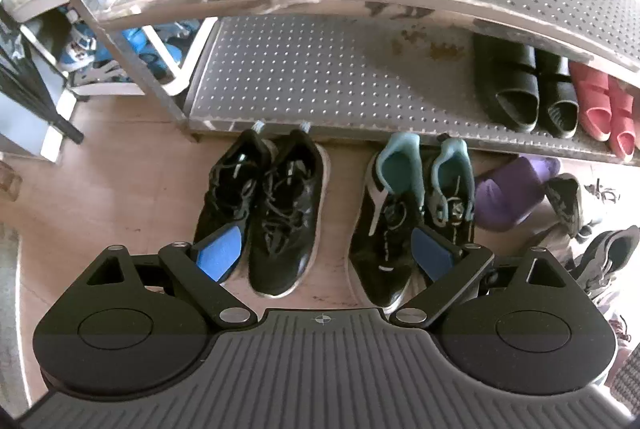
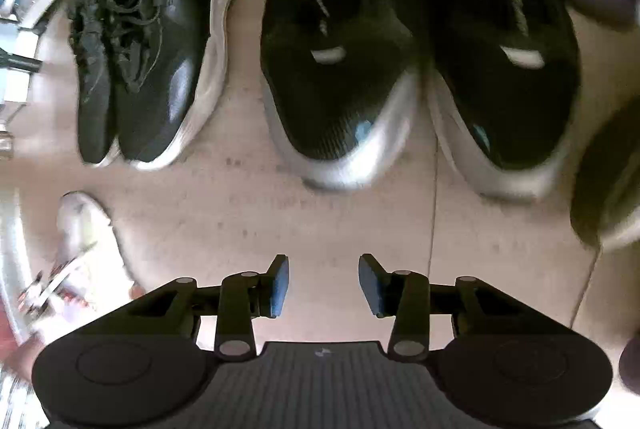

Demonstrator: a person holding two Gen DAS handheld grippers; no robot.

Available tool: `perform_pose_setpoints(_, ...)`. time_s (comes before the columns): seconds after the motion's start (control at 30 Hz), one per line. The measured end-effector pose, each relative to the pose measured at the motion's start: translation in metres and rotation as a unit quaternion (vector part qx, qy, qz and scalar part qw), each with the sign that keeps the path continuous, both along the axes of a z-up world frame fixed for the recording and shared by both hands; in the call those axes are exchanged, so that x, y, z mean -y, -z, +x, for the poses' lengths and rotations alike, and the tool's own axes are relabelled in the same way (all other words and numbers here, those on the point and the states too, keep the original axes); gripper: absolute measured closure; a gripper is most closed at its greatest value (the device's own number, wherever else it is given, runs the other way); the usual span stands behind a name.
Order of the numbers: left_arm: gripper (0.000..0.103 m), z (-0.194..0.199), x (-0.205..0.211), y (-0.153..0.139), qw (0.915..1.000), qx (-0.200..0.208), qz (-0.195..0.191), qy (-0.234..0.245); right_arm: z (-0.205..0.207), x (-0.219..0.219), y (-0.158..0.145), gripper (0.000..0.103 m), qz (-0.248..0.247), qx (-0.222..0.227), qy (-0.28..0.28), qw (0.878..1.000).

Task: Organize scattered shoes
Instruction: 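Open the right tool, release the teal pair and withdraw, then reach the left tool under the rack and grasp a white-and-black sneaker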

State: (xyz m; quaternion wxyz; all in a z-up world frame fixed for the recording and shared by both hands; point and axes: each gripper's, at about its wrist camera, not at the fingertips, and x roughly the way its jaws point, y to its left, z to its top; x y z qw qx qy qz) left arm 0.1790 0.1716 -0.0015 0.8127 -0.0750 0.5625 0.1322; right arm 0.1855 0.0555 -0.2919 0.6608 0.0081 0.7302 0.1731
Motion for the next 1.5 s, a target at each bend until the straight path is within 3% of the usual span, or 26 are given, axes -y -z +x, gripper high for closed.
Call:
perform_pose_setpoints(0.07,0.008,0.0,-0.001,-0.001,1.0,0.001,-0.003,0.0,0.017,-0.01,-0.001,0.069,-0.024,0.021,0.009,0.999)
perform_pose_setpoints(0.27,0.007,-0.001,0.003,-0.002,0.9999,0.003,-0.009,0.007,-0.002,0.006,-0.009,0.066,-0.046,0.03,-0.028,0.998)
perform_pose_setpoints(0.4,0.007,-0.002,0.008,-0.002,0.9999,0.002,-0.008,0.013,-0.015,0.036,-0.007,0.066,-0.121,0.048,-0.015,0.991)
perform_pose_setpoints(0.43,0.007,-0.002,0.009,-0.002,0.9998,0.001,-0.007,0.016,-0.013,0.041,-0.008,0.068,-0.131,0.061,-0.007,0.989)
perform_pose_setpoints(0.5,0.007,-0.002,0.011,0.0,0.9997,-0.002,-0.006,0.022,-0.002,0.052,-0.011,0.081,-0.14,0.088,0.012,0.986)
perform_pose_setpoints(0.57,0.007,-0.001,0.012,0.002,0.9996,-0.007,-0.005,0.026,0.008,0.057,-0.008,0.081,-0.125,0.068,0.012,0.99)
perform_pose_setpoints(0.6,0.007,-0.001,0.012,0.002,0.9996,-0.008,-0.004,0.028,0.006,0.054,-0.009,0.078,-0.123,0.071,-0.01,0.99)
perform_pose_setpoints(0.7,0.007,0.001,0.015,0.004,0.9993,-0.011,0.0,0.036,-0.003,0.049,-0.014,0.053,-0.109,0.064,-0.045,0.991)
perform_pose_setpoints(0.8,0.007,0.001,0.02,0.005,0.9986,-0.011,0.005,0.052,-0.017,0.053,-0.025,0.045,-0.09,0.024,-0.041,0.995)
perform_pose_setpoints(1.0,0.007,-0.009,0.044,0.014,0.9952,-0.022,0.024,0.092,-0.067,0.093,-0.072,0.038,-0.038,-0.076,0.041,0.996)
perform_pose_setpoints(1.13,0.007,-0.03,0.069,0.028,0.9907,-0.036,0.018,0.13,-0.109,0.155,-0.135,0.028,-0.032,-0.104,0.065,0.992)
perform_pose_setpoints(1.23,0.008,-0.047,0.087,0.038,0.9875,-0.046,0.007,0.15,-0.109,0.195,-0.171,0.028,-0.036,-0.079,0.094,0.992)
perform_pose_setpoints(1.37,0.01,-0.071,0.117,0.036,0.9836,-0.023,-0.032,0.176,-0.087,0.24,-0.21,0.027,-0.034,-0.02,0.161,0.986)
perform_pose_setpoints(1.5,0.013,-0.085,0.15,0.036,0.975,0.007,-0.057,0.215,-0.042,0.252,-0.252,0.026,-0.042,0.055,0.14,0.988)
